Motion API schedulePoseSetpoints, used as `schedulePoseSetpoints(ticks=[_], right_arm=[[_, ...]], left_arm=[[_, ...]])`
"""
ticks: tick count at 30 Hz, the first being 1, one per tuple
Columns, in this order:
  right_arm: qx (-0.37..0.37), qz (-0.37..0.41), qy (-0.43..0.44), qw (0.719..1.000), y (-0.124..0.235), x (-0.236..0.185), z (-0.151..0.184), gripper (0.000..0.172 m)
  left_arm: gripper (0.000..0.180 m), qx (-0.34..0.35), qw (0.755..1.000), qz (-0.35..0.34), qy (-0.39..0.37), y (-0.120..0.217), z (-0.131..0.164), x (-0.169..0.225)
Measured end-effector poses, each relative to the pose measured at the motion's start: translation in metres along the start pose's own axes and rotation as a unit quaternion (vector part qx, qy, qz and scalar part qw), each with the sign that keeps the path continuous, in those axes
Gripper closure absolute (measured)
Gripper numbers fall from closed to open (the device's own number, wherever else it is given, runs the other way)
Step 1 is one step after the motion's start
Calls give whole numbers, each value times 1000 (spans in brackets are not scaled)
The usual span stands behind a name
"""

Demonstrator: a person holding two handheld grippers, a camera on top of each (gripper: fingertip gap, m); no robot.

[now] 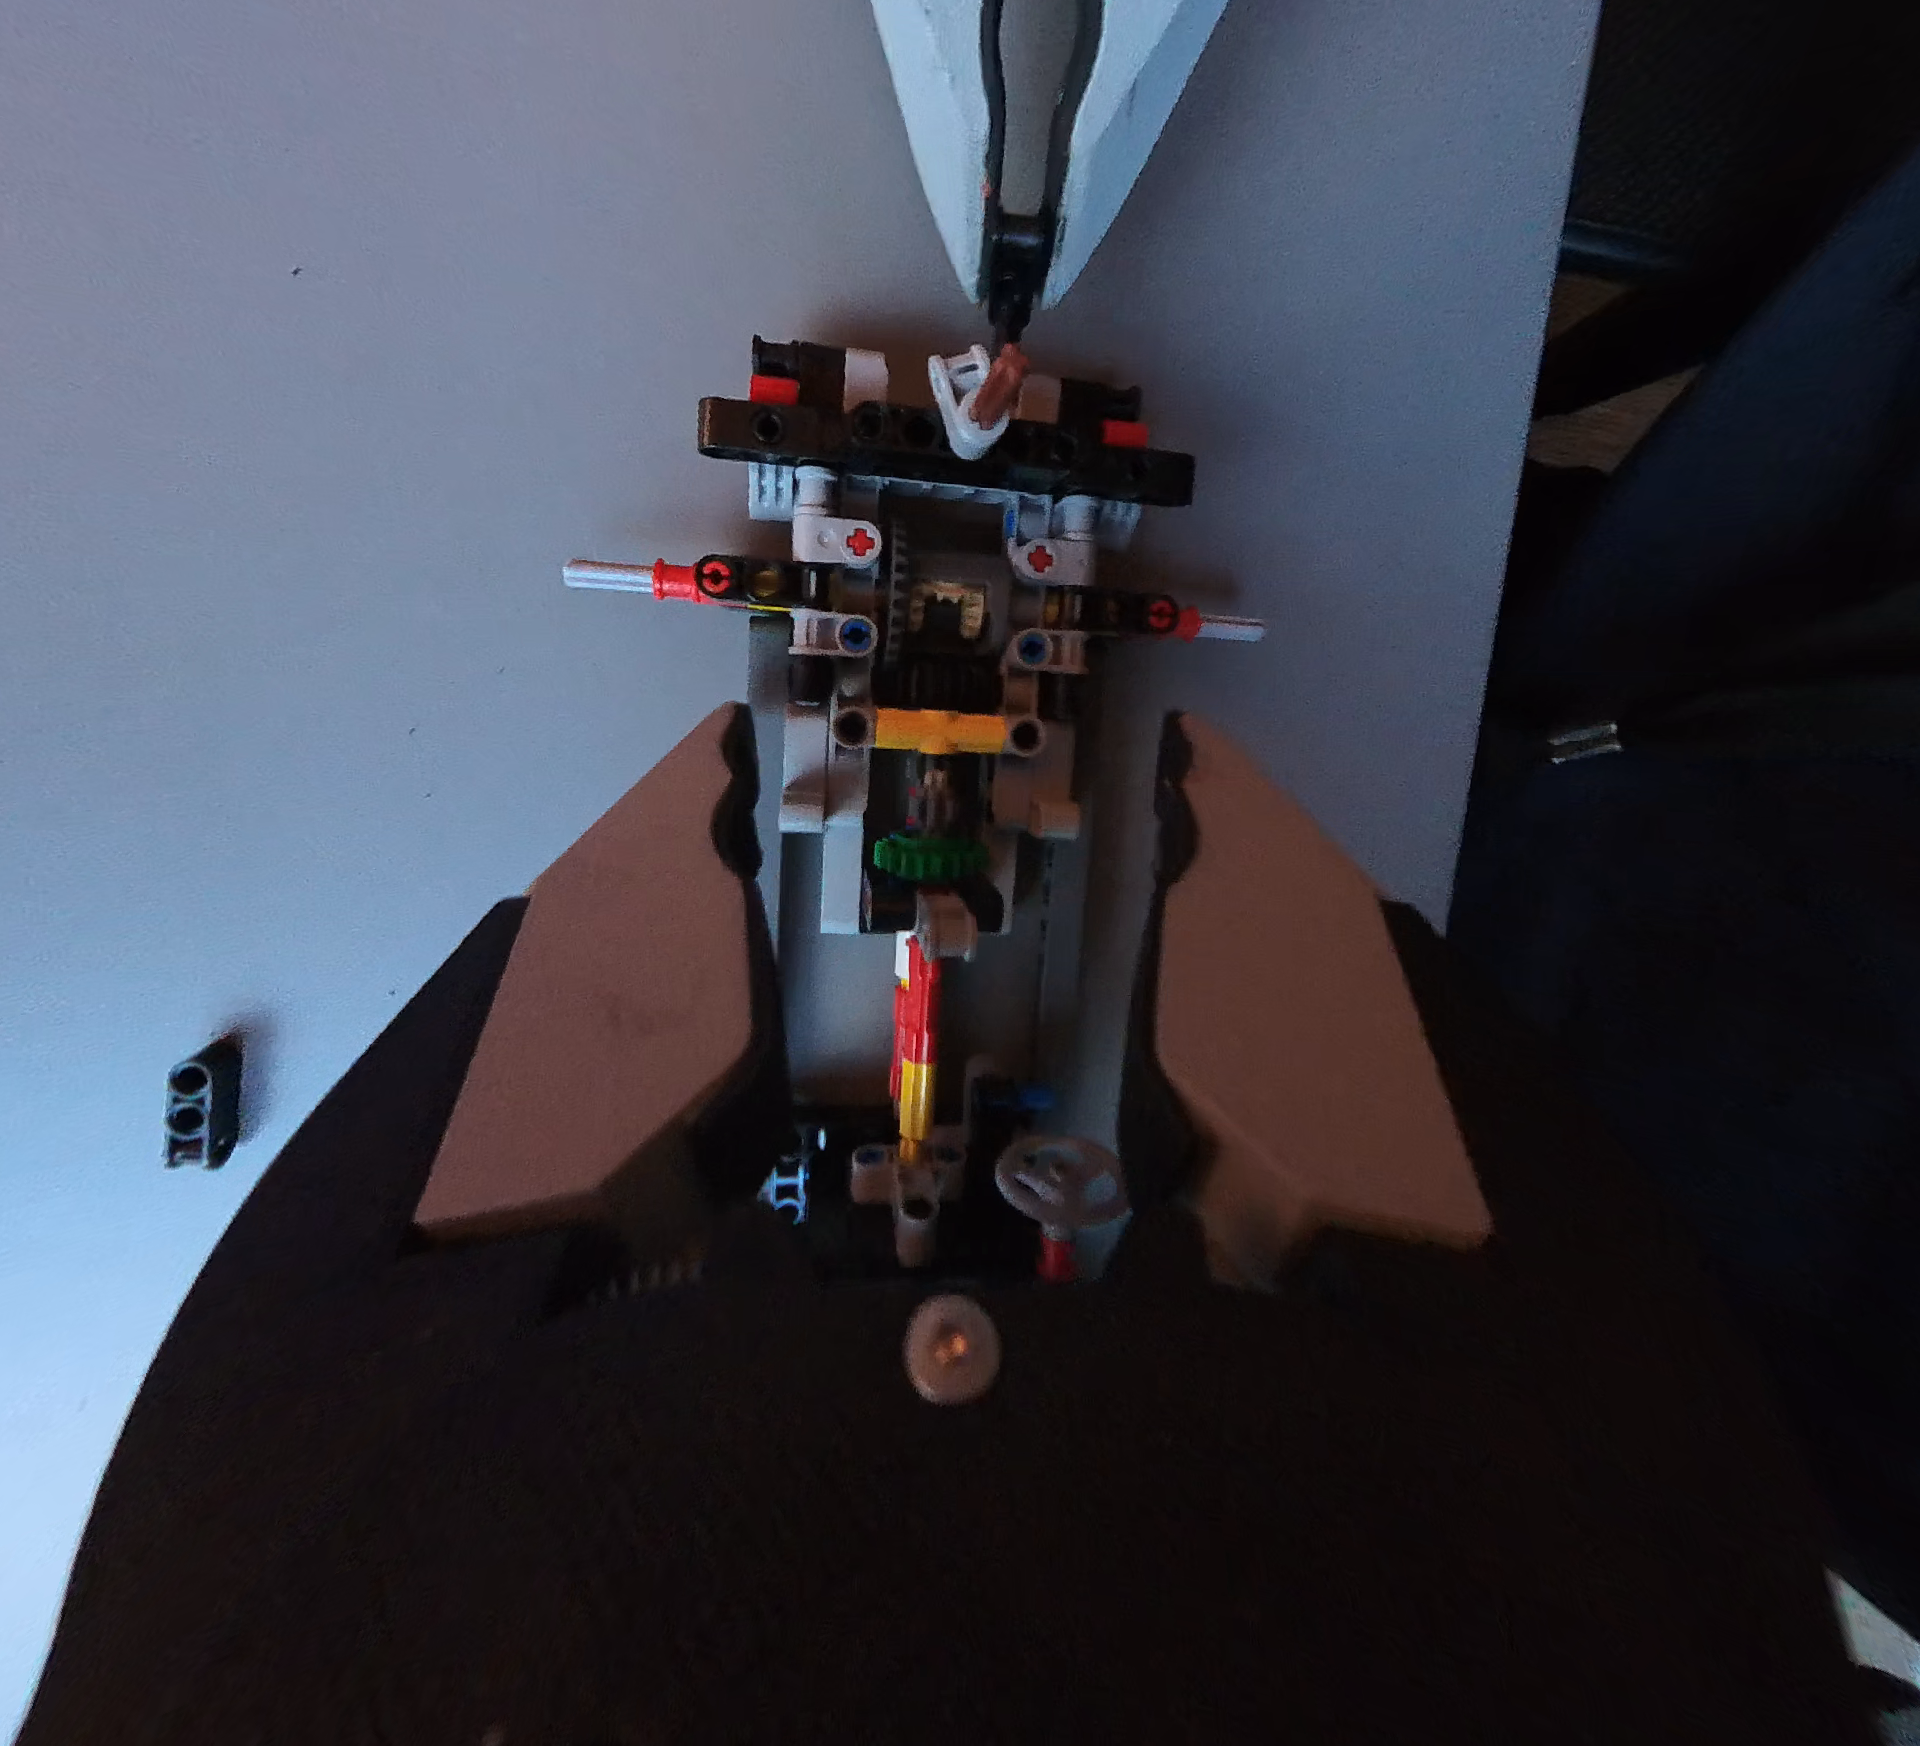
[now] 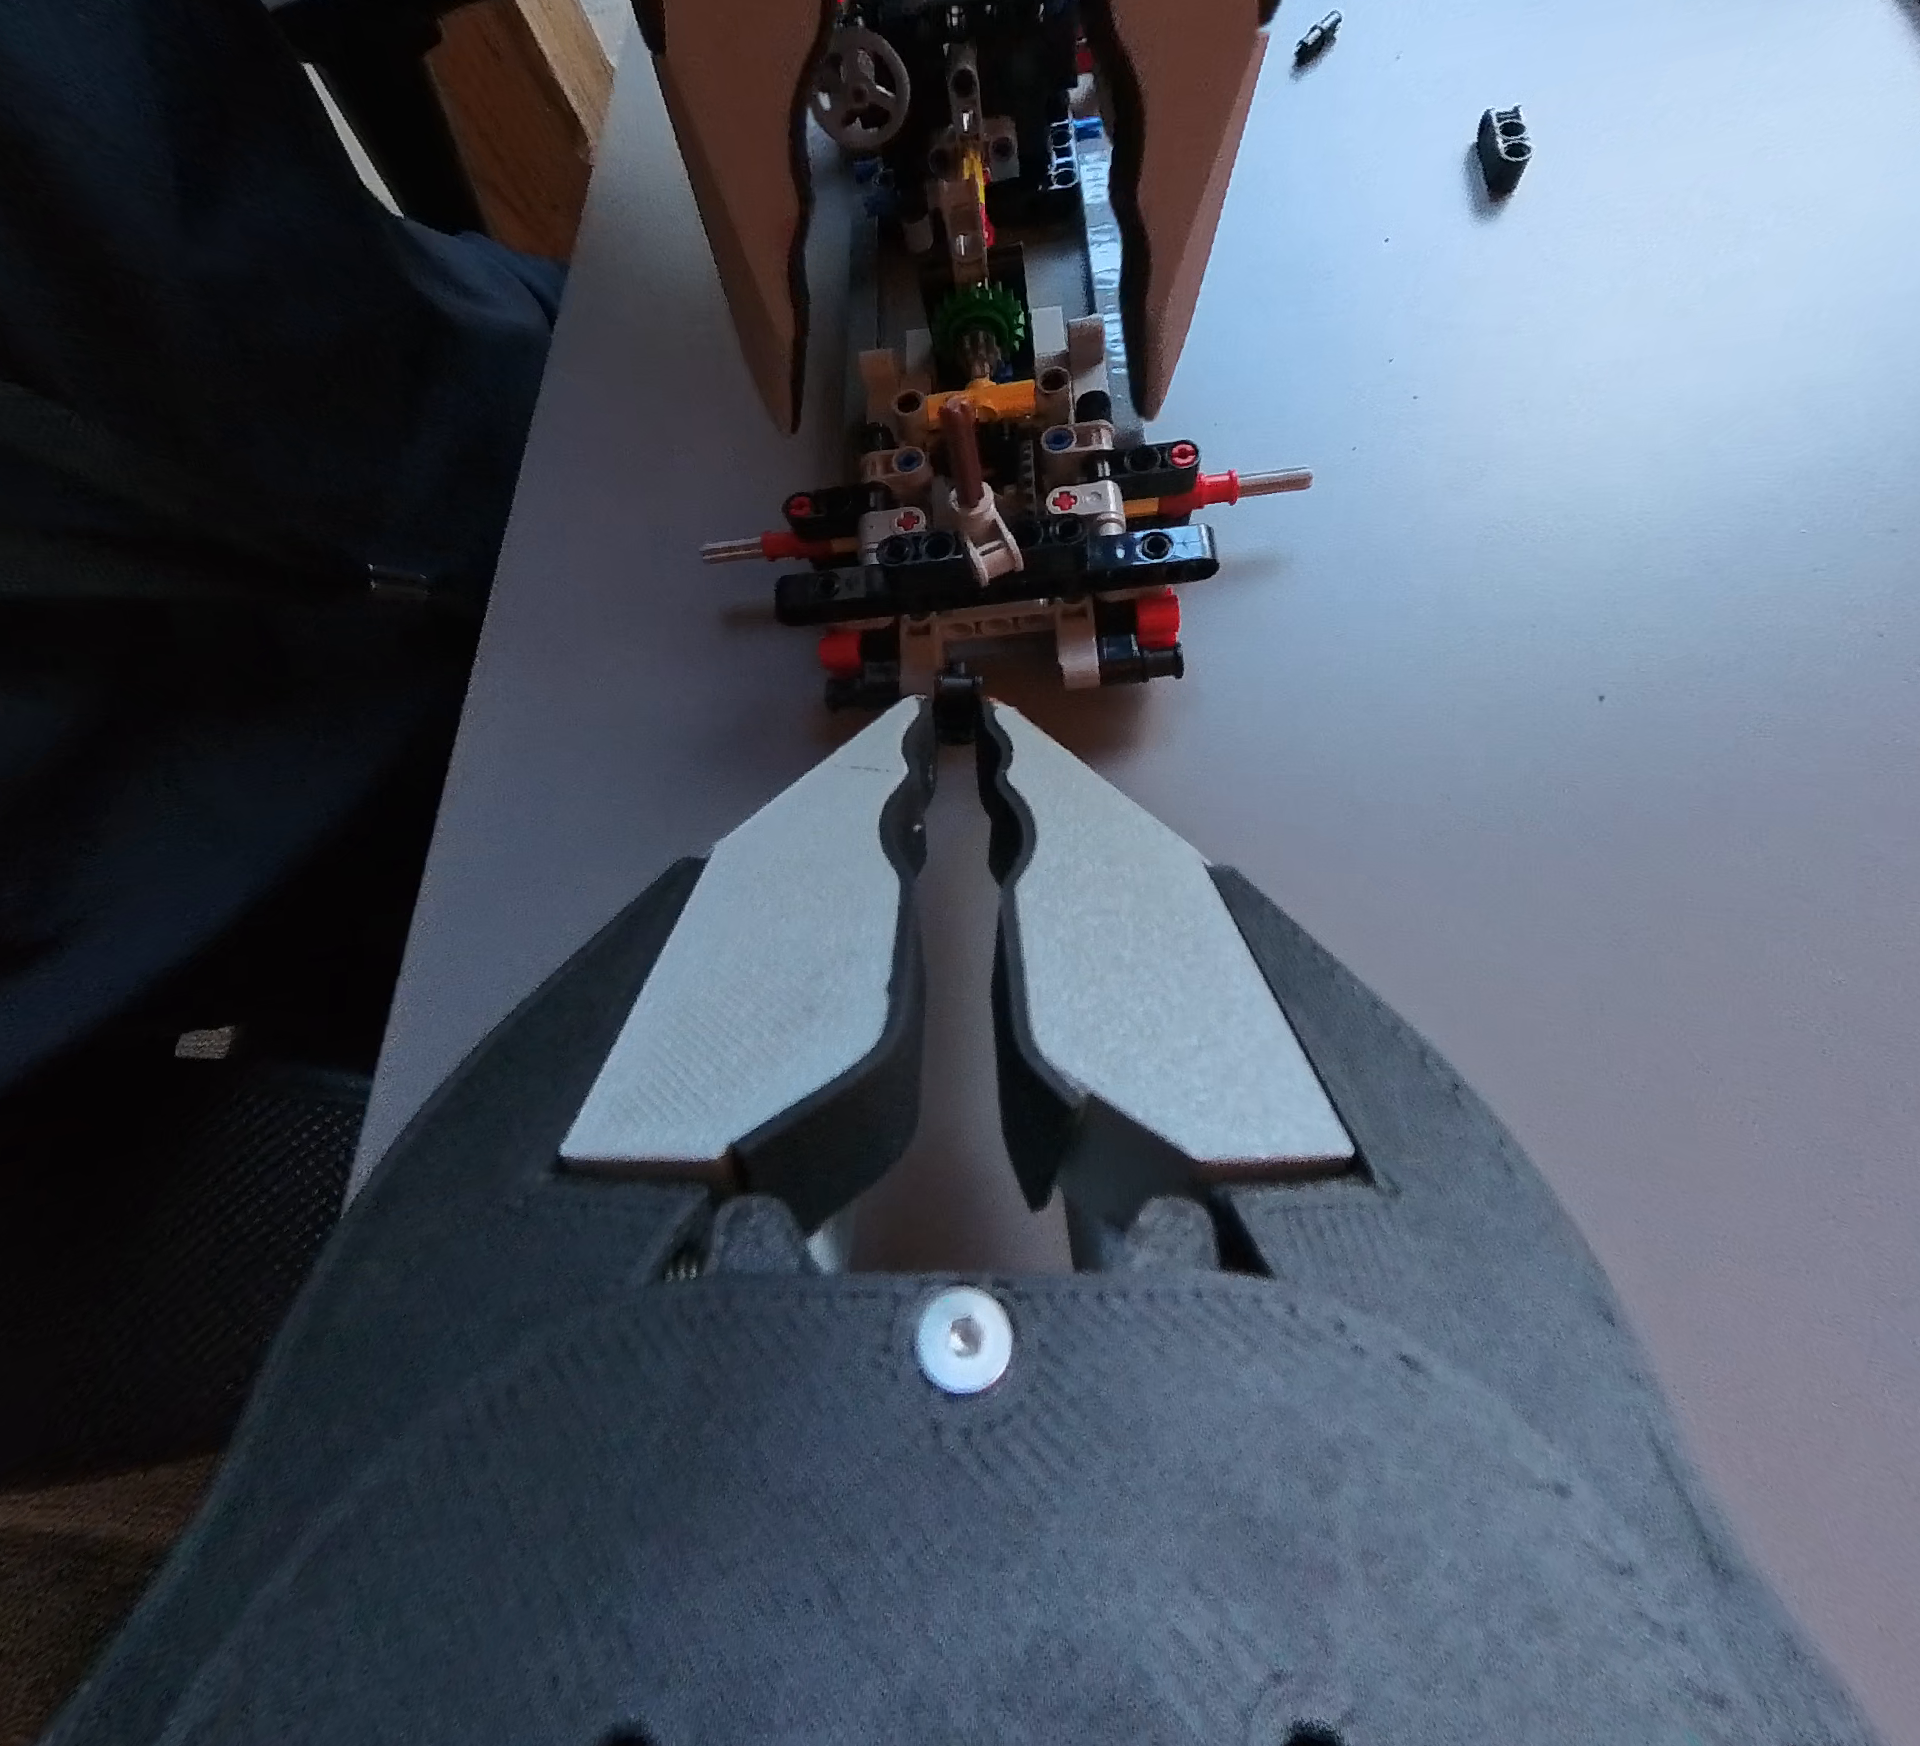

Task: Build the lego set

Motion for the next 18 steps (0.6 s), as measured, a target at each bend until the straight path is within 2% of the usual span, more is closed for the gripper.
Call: schedulePoseSetpoints(ticks=[7,18], right_arm=[[-8,4,4,1000,-7,0,-3,167],[-3,-15,-16,1000,-12,4,-8,167]], left_arm=[[116,10,1000,0,2,-3,4,-5],[119,22,1000,-15,-14,-7,6,-4]])
Point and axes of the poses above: each gripper's, where its closed fingertips meet, y back along the fingers, z out of its underside, x = y × z across the jaws, the point moved 10 cm from there along y, back along the fingers, and after that the axes turned 7 degrees about -y, right-handed, at the moved point
